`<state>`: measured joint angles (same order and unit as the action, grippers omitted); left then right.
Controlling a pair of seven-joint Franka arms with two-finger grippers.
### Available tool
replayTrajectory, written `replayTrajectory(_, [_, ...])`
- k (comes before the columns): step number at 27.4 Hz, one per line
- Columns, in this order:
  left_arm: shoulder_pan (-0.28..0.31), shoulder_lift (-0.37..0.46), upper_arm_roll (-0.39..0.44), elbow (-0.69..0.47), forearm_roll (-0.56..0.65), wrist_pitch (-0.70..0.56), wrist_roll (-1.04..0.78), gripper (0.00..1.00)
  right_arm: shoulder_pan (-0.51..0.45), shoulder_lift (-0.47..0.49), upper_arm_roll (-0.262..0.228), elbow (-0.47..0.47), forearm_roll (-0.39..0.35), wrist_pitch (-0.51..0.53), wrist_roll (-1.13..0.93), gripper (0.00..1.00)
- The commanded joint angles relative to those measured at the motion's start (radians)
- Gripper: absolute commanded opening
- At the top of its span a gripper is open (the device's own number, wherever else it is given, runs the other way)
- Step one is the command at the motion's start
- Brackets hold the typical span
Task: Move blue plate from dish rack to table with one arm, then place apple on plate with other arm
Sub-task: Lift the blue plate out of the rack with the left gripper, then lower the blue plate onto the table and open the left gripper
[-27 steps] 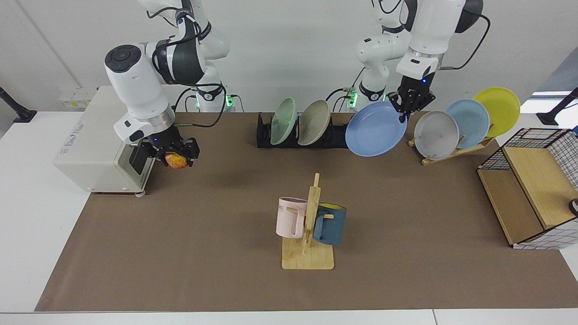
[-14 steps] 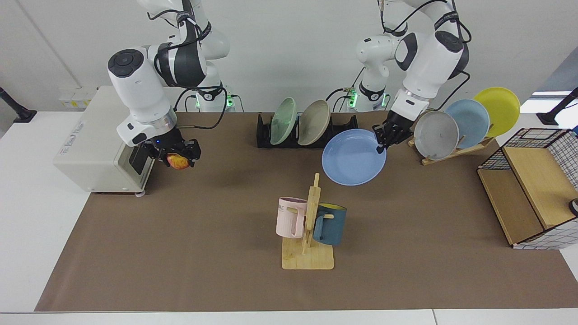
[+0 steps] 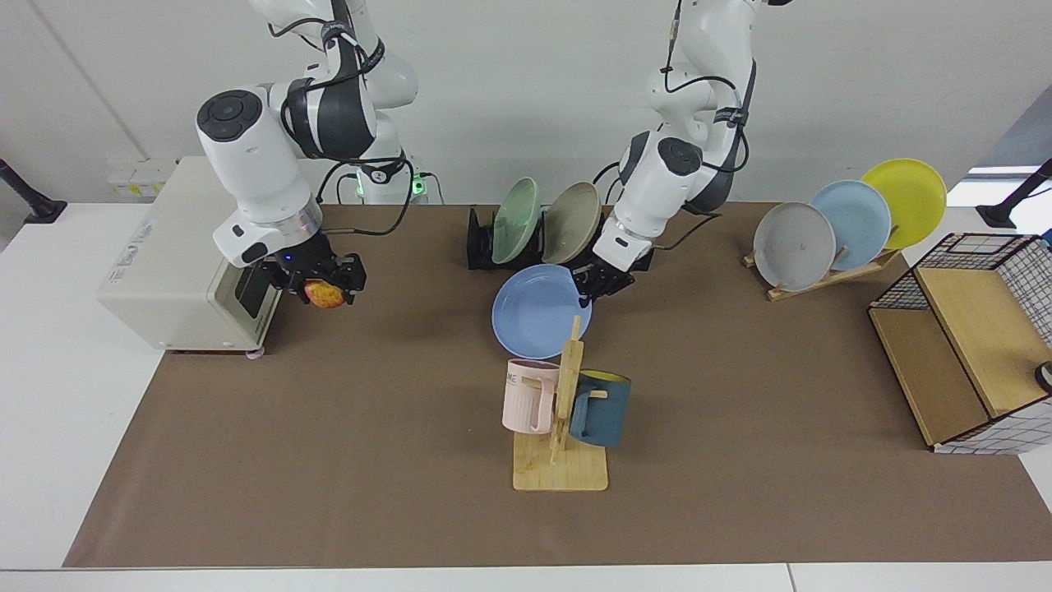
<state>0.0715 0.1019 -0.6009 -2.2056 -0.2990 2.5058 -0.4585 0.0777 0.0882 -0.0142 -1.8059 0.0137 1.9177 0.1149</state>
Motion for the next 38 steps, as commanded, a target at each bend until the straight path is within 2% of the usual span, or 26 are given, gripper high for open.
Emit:
replayTrajectory(1, [-0.022, -0.010, 0.010, -0.039, -0.011, 0.047, -0.015, 0.00, -0.006, -0.015, 0.008, -0.013, -0.015, -0.002, 0.020, 0.00])
replayTrajectory(33, [-0.036, 0.061, 0.010, -0.066, -0.008, 0.128, -0.009, 0.00, 0.037, -0.016, 0.019, -0.026, -0.003, 0.000, 0.032, 0.00])
replayTrajectory(34, [-0.033, 0.064, 0.010, -0.065, -0.008, 0.127, -0.008, 0.13, 0.037, -0.016, 0.019, -0.026, -0.001, 0.001, 0.032, 0.00])
replayTrajectory(35, [-0.032, 0.067, 0.010, -0.062, -0.008, 0.127, 0.004, 0.33, 0.037, -0.016, 0.019, -0.026, 0.000, 0.000, 0.034, 0.00])
replayTrajectory(37, [-0.027, 0.068, 0.010, -0.059, 0.004, 0.117, 0.009, 0.97, 0.040, -0.018, 0.020, -0.027, 0.003, 0.000, 0.034, 0.00])
replayTrajectory(38, [-0.027, 0.070, 0.010, -0.057, 0.006, 0.107, 0.014, 1.00, 0.050, -0.018, 0.022, -0.027, 0.003, 0.000, 0.034, 0.00])
